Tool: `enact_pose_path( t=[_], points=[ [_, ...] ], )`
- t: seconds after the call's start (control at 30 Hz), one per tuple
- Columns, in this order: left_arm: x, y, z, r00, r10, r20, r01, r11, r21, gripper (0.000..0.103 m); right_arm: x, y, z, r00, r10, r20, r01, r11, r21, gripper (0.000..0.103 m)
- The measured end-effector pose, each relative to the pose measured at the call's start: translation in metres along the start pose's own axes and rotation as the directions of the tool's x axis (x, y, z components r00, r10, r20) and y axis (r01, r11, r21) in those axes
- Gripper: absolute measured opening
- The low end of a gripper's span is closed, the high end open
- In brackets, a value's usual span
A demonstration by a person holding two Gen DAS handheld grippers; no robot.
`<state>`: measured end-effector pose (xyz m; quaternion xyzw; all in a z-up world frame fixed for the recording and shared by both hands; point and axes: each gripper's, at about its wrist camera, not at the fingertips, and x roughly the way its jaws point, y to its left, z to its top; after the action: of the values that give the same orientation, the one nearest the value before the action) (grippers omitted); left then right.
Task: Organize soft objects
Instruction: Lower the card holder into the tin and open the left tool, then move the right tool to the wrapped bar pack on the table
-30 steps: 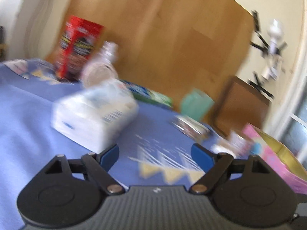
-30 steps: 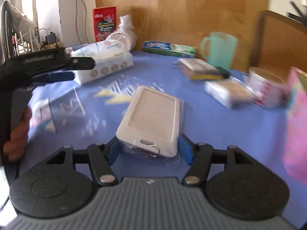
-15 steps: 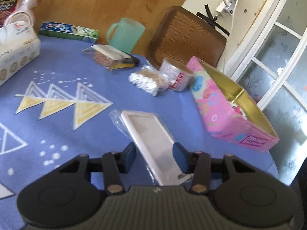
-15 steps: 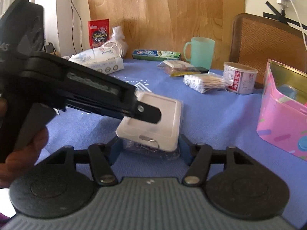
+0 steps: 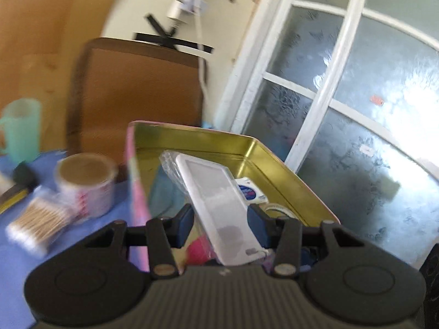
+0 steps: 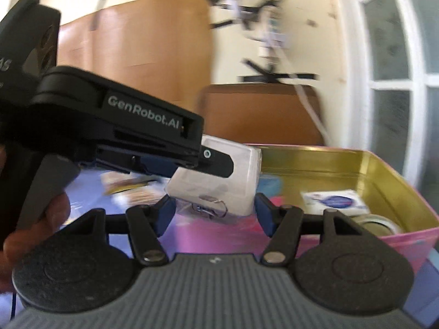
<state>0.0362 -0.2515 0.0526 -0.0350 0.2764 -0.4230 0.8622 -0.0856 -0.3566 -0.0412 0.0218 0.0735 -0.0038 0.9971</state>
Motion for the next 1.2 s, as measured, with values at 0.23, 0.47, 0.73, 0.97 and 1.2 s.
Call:
enact_pose_path(
  t=[0.23, 0.47, 0.73, 0.97, 1.2],
  points=[
    [0.038, -0.012, 0.0, 0.996, 0.092, -0.013, -0.092, 0.994, 0.056, 0.07, 0.059, -0.047, 0.003, 0.972, -0.226, -0.058, 0.229, 0.972, 0.047, 0.069],
    [-0.008, 0.006, -0.019, 0.993, 0.111, 0.044, -0.113, 0.991, 0.065, 0.074, 0.04, -0.045, -0.008, 0.981, -0.191, -0.026, 0.193, 0.975, 0.112, 0.074],
    [-0.057, 0.018, -0.042, 0.985, 0.152, 0.078, -0.156, 0.986, 0.054, 0.076, 0.008, -0.005, -0.011, 0.983, -0.174, 0.053, 0.169, 0.981, 0.099, 0.074],
    [-0.093, 0.069, -0.066, 0.955, 0.287, 0.069, -0.286, 0.958, -0.02, 0.078, 0.001, 0.034, -0.018, 0.995, -0.089, 0.049, 0.086, 0.995, 0.05, 0.073],
    [-0.13, 0.147, -0.084, 0.86, 0.508, 0.048, -0.5, 0.857, -0.12, 0.078, 0.022, 0.079, -0.011, 0.994, 0.098, -0.051, -0.1, 0.995, -0.029, 0.073]
  ],
)
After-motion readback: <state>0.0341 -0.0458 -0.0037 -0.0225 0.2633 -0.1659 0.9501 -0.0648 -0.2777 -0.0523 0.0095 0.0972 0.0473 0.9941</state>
